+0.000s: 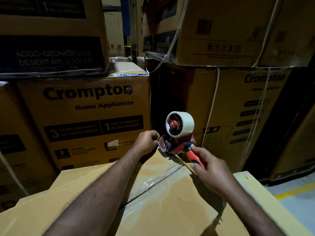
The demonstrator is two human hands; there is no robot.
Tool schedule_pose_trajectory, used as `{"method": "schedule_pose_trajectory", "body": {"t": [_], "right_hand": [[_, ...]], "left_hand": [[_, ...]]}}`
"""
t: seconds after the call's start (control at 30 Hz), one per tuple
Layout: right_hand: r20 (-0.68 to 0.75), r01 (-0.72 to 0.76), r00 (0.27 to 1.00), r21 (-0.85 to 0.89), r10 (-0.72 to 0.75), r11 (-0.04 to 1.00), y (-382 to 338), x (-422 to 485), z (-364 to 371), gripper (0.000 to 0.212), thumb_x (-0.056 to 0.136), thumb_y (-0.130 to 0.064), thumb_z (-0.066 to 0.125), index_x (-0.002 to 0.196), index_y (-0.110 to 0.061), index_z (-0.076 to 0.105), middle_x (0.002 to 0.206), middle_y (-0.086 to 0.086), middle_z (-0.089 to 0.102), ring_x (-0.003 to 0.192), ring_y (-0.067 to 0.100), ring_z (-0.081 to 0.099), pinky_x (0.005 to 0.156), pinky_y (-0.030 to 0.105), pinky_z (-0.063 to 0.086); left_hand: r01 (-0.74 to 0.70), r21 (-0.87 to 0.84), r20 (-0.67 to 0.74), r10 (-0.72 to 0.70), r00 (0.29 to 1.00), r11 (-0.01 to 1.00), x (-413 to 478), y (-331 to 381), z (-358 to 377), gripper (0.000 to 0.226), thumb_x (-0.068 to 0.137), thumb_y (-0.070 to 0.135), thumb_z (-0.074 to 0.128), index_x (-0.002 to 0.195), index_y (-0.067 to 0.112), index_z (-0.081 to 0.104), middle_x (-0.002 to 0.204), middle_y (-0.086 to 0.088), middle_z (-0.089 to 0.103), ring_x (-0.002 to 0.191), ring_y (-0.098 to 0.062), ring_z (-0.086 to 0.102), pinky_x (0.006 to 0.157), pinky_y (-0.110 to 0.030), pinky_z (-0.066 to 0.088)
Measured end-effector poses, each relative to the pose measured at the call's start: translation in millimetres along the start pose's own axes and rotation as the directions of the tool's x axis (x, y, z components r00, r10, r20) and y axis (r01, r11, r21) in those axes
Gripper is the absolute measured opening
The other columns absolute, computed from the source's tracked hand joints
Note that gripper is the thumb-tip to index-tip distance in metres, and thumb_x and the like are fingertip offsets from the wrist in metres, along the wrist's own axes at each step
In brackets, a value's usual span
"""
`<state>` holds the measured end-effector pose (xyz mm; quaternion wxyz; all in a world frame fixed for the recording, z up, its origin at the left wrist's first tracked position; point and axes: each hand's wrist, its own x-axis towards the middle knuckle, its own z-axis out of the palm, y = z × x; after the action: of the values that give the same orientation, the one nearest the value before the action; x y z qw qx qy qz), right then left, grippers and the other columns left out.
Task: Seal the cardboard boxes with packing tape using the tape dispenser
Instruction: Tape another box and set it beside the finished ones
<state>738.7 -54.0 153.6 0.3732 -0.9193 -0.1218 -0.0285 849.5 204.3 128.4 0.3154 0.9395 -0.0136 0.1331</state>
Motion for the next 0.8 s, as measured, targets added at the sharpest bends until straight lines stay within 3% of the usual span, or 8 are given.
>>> {"method": "schedule_pose_trajectory", "body": {"t": [0.2,0.4,0.53,0.63,0.73,0.8], "right_hand": [[-0.007,0.016,1.0,-0.017,-0.016,1.0,-1.0,-2.8,4.1,0.058,0.097,-0.033,0.057,0.146,-0.05,0.031,0.131,0.0,0.056,0.087,0.009,0.06,0.054,0.01,0.038],[0.001,0.025,1.0,-0.022,-0.025,0.999,0.1,-1.4,2.6,0.058,0.098,-0.033,0.056,0.147,-0.049,0.029,0.13,0.001,0.056,0.083,0.005,0.058,0.05,0.009,0.038],[0.019,0.014,1.0,-0.014,-0.014,1.0,0.9,5.0,-4.5,0.06,0.097,-0.032,0.056,0.147,-0.05,0.028,0.133,0.002,0.054,0.084,0.006,0.059,0.058,0.014,0.047],[0.038,-0.003,0.999,-0.012,0.003,1.0,0.8,7.2,-11.0,0.06,0.097,-0.032,0.057,0.147,-0.049,0.029,0.124,-0.001,0.055,0.079,0.008,0.064,0.059,0.021,0.055],[0.044,0.003,0.999,-0.038,-0.001,0.999,2.0,4.9,-16.1,0.059,0.097,-0.033,0.057,0.146,-0.048,0.029,0.126,0.0,0.056,0.077,0.008,0.064,0.058,0.02,0.053],[0.05,0.009,0.999,-0.06,-0.006,0.998,3.6,1.3,-20.8,0.059,0.097,-0.032,0.057,0.146,-0.048,0.029,0.125,0.0,0.055,0.079,0.008,0.063,0.059,0.019,0.051]], "left_hand": [[-0.046,0.033,0.051,0.044,0.998,0.998,-2.2,-4.7,-0.4,0.012,0.096,0.018,0.067,0.103,0.023,0.075,0.093,0.014,0.063,0.082,0.002,0.057,0.064,-0.016,0.042],[-0.048,0.131,0.086,0.037,0.996,0.99,1.0,-8.0,4.5,0.019,0.098,0.013,0.06,0.107,0.022,0.074,0.109,0.003,0.07,0.088,-0.006,0.055,0.066,-0.02,0.041],[0.024,0.156,0.168,-0.05,0.985,0.987,5.7,-4.6,8.3,0.026,0.101,0.02,0.049,0.105,0.026,0.074,0.107,0.002,0.07,0.091,-0.012,0.061,0.072,-0.031,0.053],[0.04,0.199,0.202,-0.081,0.976,0.979,5.7,2.2,11.1,0.023,0.101,0.028,0.046,0.104,0.027,0.069,0.103,0.004,0.065,0.092,-0.015,0.06,0.073,-0.032,0.051],[0.053,0.197,0.213,-0.095,0.972,0.979,6.9,4.0,15.9,0.021,0.101,0.032,0.048,0.107,0.029,0.067,0.106,0.004,0.066,0.092,-0.014,0.061,0.076,-0.034,0.053],[0.062,0.172,0.222,-0.1,0.97,0.983,6.7,2.4,17.1,0.021,0.101,0.028,0.048,0.106,0.029,0.069,0.103,0.006,0.067,0.088,-0.009,0.06,0.07,-0.03,0.049]]}}
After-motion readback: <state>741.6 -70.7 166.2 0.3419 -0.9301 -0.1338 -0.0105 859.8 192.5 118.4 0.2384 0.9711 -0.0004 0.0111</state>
